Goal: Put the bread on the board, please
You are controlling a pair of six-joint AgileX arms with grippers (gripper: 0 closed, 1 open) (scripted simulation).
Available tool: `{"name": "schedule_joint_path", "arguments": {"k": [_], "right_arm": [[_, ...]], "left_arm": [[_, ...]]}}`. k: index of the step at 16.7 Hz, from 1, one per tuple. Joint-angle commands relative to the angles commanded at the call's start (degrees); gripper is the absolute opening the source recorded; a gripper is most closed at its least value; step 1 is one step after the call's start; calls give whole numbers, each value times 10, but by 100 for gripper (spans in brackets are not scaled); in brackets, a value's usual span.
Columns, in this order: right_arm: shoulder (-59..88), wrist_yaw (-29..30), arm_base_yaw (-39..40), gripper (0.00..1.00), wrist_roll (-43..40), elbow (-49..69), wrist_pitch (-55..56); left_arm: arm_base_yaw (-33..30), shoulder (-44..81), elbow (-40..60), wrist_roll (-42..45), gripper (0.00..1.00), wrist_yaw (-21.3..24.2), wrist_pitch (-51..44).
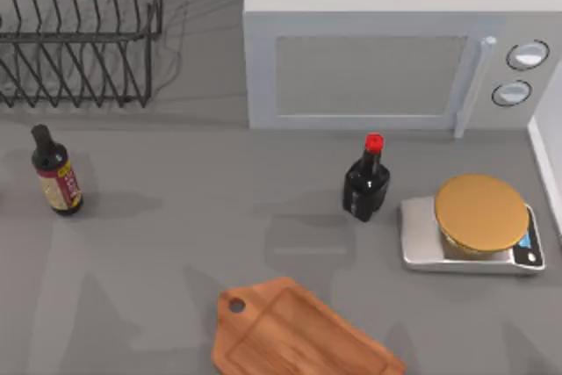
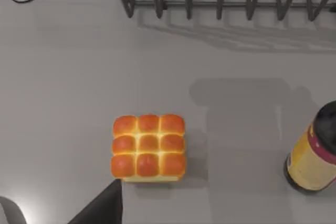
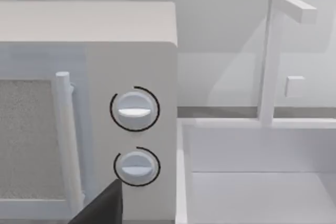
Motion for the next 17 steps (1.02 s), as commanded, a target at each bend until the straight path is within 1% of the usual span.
{"name": "schedule_joint_path", "arguments": {"k": [5, 9, 13, 17], "right_arm": [[0, 0, 0, 100, 0, 0, 0], [0, 0, 0, 100, 0, 0, 0], [0, 0, 0, 100, 0, 0, 0], [0, 0, 0, 100, 0, 0, 0]], "left_arm": [[33, 331, 213, 28, 100, 0, -159], [57, 518, 355, 44, 100, -1, -254], [69, 616, 447, 53, 100, 0, -307], [72, 634, 467, 55, 100, 1, -317]]}}
